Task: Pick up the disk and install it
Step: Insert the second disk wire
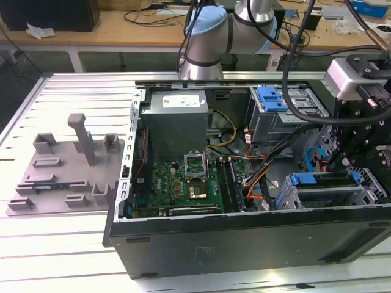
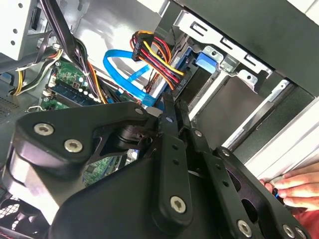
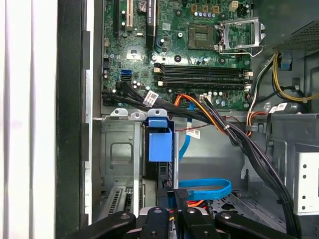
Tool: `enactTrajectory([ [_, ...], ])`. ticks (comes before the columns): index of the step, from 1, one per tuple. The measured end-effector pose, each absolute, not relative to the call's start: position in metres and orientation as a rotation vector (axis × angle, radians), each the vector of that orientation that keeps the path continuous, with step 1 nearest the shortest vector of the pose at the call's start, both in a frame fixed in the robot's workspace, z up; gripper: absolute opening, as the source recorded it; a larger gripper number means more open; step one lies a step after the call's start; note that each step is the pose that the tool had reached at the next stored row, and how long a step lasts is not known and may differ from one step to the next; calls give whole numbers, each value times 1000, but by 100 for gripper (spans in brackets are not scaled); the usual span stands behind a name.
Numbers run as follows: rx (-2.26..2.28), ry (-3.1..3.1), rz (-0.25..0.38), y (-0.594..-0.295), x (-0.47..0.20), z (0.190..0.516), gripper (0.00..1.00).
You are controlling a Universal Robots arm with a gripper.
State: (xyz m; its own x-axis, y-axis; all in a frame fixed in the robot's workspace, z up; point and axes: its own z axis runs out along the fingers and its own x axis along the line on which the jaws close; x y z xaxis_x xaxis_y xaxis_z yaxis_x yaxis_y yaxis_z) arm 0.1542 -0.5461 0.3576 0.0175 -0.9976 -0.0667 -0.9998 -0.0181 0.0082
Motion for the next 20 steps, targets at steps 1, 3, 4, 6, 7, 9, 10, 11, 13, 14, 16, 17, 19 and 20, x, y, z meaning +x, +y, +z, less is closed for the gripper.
enactTrajectory([
  [1, -2212, 2172, 83, -546, 154, 358, 16],
  [3, -2213, 2170, 83, -546, 154, 357, 16],
  [4, -2216, 2167, 83, -546, 154, 357, 16],
  [6, -2224, 2159, 83, -546, 155, 356, 16],
  [7, -2228, 2156, 83, -546, 155, 356, 16],
  [9, -2232, 2151, 84, -546, 155, 355, 16],
  [10, -2233, 2150, 84, -546, 155, 355, 16],
  [11, -2235, 2148, 83, -546, 155, 355, 16],
  [13, -2237, 2146, 84, -546, 155, 355, 16],
  [14, -2238, 2145, 84, -546, 155, 355, 16],
  [16, -2239, 2144, 84, -546, 155, 354, 16],
  [17, -2240, 2143, 84, -546, 155, 354, 16],
  [19, -2241, 2142, 84, -546, 155, 354, 16],
  [20, -2241, 2142, 84, -546, 155, 354, 16],
])
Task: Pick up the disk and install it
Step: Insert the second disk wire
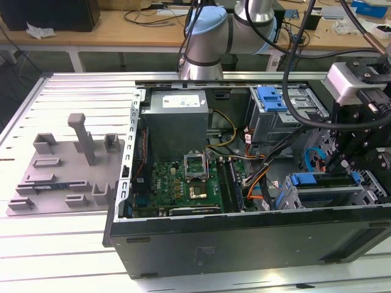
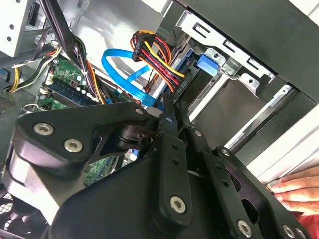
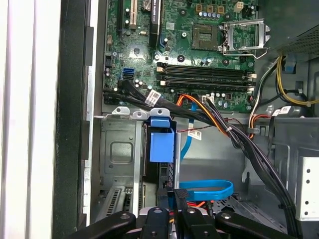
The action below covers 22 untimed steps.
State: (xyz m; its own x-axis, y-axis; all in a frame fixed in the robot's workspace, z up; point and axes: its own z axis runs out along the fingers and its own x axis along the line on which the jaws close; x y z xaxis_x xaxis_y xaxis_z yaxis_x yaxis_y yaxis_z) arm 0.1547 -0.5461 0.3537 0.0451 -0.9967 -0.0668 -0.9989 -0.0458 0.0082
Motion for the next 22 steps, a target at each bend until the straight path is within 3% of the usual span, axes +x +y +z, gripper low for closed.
enactTrajectory([
  [22, -2242, 2142, 84, -547, 155, 349, 16],
])
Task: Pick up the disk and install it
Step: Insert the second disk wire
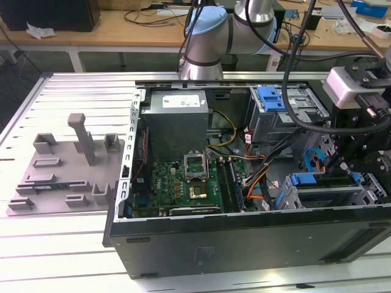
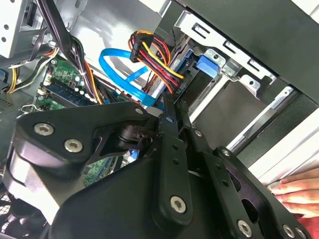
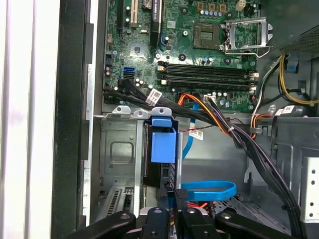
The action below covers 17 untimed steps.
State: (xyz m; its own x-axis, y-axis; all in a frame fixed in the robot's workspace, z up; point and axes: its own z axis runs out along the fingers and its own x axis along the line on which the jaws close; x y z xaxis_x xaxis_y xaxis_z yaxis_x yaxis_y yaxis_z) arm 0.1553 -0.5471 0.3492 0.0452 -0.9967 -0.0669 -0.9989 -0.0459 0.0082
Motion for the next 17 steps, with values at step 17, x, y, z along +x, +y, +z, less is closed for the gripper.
enactTrajectory([
  [17, -2242, 2142, 84, -547, 155, 343, 16],
])
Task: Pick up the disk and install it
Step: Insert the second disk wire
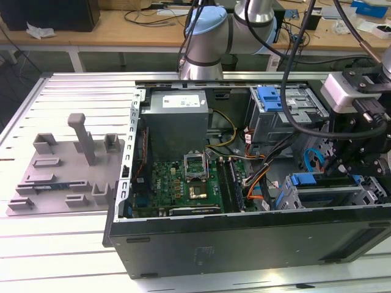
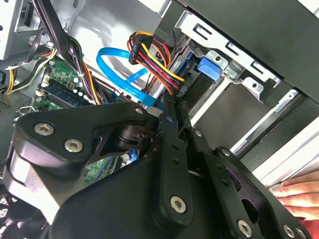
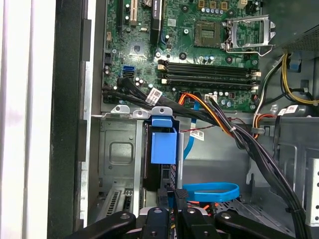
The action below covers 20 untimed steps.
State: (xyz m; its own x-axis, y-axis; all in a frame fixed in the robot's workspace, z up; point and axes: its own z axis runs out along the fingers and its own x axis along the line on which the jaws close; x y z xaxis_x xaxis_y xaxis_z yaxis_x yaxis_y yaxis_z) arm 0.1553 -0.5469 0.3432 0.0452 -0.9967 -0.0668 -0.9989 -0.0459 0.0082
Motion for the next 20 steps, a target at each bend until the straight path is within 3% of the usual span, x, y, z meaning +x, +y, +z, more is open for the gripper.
enactTrajectory([
  [20, -2239, 2138, 77, -547, 153, 340, 16],
])
